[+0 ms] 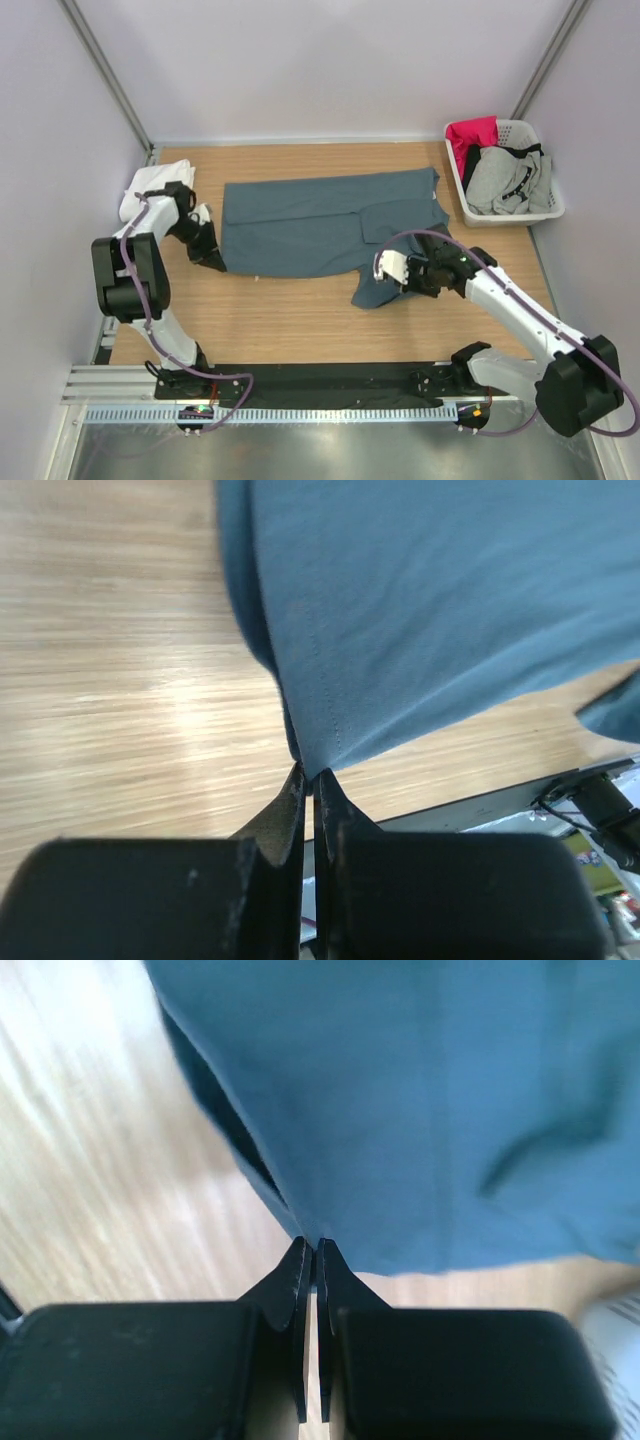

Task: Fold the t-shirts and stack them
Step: Fold the tshirt

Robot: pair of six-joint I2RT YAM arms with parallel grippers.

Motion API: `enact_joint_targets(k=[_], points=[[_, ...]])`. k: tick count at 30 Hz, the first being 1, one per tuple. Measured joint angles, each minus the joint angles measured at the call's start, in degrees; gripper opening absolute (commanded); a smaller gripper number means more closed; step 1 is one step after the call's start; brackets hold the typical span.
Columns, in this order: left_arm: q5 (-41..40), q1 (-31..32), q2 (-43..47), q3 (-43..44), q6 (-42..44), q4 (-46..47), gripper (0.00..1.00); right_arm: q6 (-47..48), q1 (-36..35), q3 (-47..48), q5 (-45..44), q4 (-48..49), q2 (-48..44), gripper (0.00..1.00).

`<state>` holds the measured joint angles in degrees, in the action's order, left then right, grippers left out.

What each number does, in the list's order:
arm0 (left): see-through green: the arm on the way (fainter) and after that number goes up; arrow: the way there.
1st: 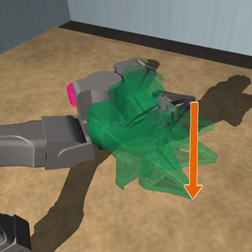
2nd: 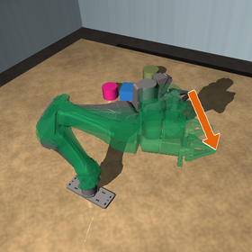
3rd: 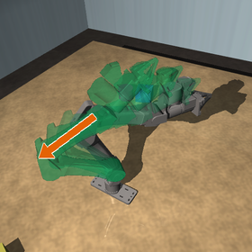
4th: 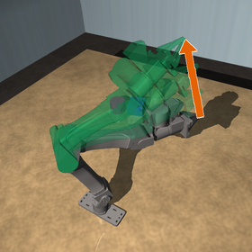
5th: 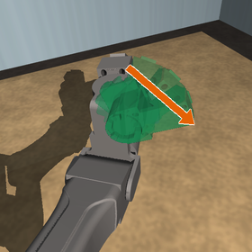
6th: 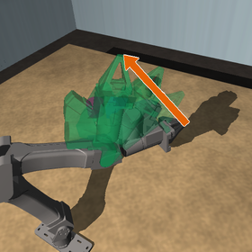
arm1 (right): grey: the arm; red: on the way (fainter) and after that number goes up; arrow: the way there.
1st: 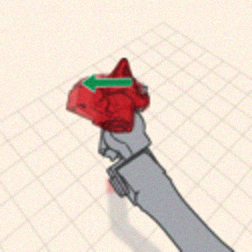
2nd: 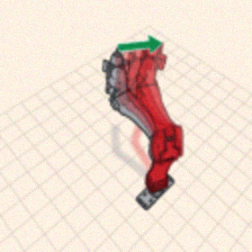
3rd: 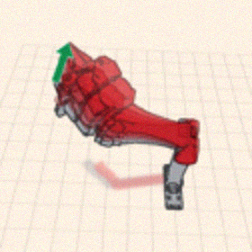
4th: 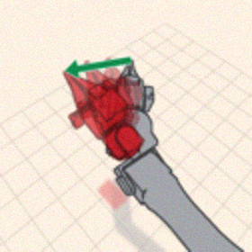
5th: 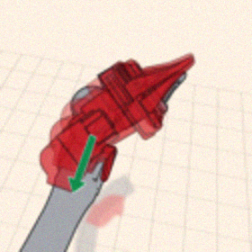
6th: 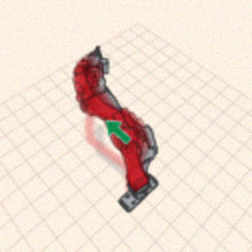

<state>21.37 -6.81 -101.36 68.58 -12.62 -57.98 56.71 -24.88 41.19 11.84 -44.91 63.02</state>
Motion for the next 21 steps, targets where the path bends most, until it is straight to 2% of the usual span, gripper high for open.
enact_joint_targets(k=[4,9,21], points=[[1.2,0.0,2.19,5.79,2.58,-2.54,0.0,-3.39,0.92,5.95,-1.64,0.83,-2.47,0.01],[1.97,0.13,1.36,12.15,4.59,-5.27,0.0,-5.9,2.73,12.81,-2.84,3.87,-0.79,0.01],[1.92,1.55,-10.58,29.7,7.61,-7.15,0.0,-8.87,16.17,30.49,-1.44,16.28,19.12,0.01]])
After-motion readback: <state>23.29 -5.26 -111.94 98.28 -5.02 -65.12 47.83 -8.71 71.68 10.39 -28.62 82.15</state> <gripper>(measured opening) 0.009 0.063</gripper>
